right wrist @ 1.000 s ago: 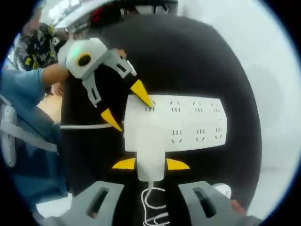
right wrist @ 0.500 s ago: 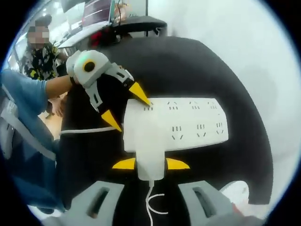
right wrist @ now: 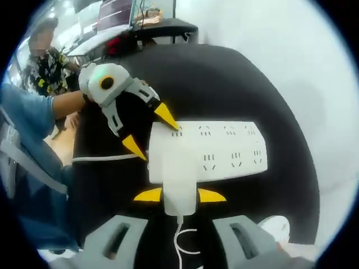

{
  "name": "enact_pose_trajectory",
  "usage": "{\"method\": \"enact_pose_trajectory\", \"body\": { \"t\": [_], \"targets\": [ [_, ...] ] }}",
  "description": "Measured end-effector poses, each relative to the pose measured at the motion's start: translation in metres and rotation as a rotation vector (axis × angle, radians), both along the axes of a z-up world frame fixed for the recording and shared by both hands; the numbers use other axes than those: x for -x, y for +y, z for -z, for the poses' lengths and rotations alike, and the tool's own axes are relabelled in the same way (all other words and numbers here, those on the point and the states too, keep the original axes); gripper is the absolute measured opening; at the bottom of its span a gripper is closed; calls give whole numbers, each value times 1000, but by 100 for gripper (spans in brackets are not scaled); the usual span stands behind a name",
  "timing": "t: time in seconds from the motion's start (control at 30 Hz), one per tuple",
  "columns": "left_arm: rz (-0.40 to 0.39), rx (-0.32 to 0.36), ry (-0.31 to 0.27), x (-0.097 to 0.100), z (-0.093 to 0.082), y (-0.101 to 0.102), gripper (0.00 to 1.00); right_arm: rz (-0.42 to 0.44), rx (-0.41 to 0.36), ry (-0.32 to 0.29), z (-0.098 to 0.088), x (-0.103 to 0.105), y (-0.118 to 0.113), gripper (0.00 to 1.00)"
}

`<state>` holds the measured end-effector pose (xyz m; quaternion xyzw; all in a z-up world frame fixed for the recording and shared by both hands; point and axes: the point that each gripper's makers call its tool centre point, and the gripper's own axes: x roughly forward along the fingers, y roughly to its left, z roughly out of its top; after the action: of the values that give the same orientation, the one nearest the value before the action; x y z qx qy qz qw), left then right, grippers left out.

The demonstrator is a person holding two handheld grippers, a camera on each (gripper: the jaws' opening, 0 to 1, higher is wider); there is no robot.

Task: Insert the desk lamp plug into the socket, turn on the power strip switch, turn on the lamp switch, then turn off the lamp switch, turn off the power strip switch, and remove the plug from the socket.

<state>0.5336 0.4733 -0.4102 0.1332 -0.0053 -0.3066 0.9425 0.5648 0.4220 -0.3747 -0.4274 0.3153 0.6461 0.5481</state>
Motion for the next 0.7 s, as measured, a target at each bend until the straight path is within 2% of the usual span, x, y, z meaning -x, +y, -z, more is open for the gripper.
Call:
{"method": "enact_pose_trajectory", "body": {
  "t": [0.1, 0.23, 0.37, 0.5, 0.63, 0.7],
  "targets": [
    [0, 1, -2, 0, 0, 0, 36, -4, -2, 3, -10, -1, 1, 22],
    [0, -2, -13, 0, -1, 0, 36, 13, -12, 41, -17, -5, -4, 22],
    [-1, -7, -17, 0, -2, 1, 36, 72, -70, 170, -19, -4, -8, 22],
    [-3, -10, -19, 0, -2, 1, 37, 139, -109, 325, -16, -8, -20, 22],
    [-2, -6, -19, 0, -2, 2, 37, 190, -155, 425, -14, -11, -30, 22],
    [-2, -5, -19, 0, -2, 2, 37, 208, -141, 429, -6, -14, -39, 22]
  ]
}}
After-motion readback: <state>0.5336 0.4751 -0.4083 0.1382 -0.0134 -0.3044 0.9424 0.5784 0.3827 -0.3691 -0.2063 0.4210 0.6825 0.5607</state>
